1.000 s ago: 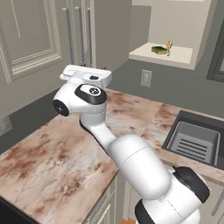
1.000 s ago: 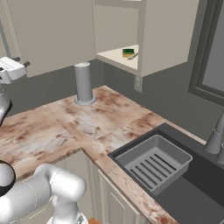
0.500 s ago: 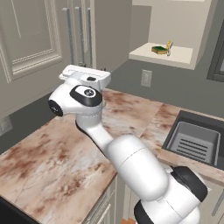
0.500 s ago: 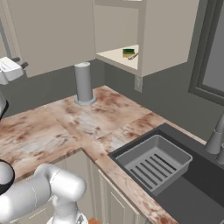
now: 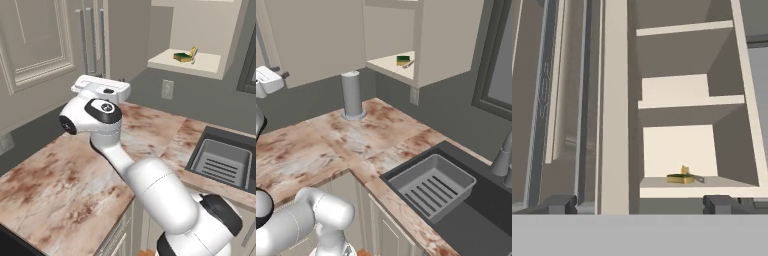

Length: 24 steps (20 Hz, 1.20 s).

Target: Pick up the dish brush and sponge from the sink, and place them back in the cabinet, and close the cabinet door.

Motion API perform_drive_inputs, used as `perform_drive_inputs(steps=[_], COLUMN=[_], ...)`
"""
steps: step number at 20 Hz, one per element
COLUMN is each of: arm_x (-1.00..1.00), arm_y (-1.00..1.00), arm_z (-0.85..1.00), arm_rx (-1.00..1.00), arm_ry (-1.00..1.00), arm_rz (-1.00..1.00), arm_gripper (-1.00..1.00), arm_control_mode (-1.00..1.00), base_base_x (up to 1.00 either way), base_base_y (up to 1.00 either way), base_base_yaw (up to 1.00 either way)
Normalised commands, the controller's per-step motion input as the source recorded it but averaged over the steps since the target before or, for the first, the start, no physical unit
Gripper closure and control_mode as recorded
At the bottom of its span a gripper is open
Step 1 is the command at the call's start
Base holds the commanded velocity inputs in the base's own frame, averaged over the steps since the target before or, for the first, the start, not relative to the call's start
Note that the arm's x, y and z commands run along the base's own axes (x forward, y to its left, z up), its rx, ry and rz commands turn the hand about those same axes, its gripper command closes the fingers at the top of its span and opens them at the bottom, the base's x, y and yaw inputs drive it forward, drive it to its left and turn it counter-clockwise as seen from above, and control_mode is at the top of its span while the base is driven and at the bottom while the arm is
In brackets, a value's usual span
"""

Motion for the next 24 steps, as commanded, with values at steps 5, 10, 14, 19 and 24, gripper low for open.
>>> perform_drive_inputs(steps=[5, 10, 14, 19, 24], arm_x=[0.05, 0.24, 0.28, 0.07, 0.00], arm_y=[0.00, 0.00, 0.00, 0.00, 0.00], arm_z=[0.00, 0.00, 0.00, 0.00, 0.00], arm_rx=[0.00, 0.00, 0.00, 0.00, 0.00], arm_ry=[0.00, 0.00, 0.00, 0.00, 0.00], arm_rz=[0.00, 0.00, 0.00, 0.00, 0.00], arm_gripper=[-1.00, -1.00, -1.00, -1.00, -1.00], arm_control_mode=[-1.00, -1.00, -1.00, -1.00, -1.00], base_base_x=[0.00, 0.00, 0.00, 0.00, 0.00], base_base_y=[0.00, 0.00, 0.00, 0.00, 0.00], base_base_yaw=[0.00, 0.00, 0.00, 0.00, 0.00])
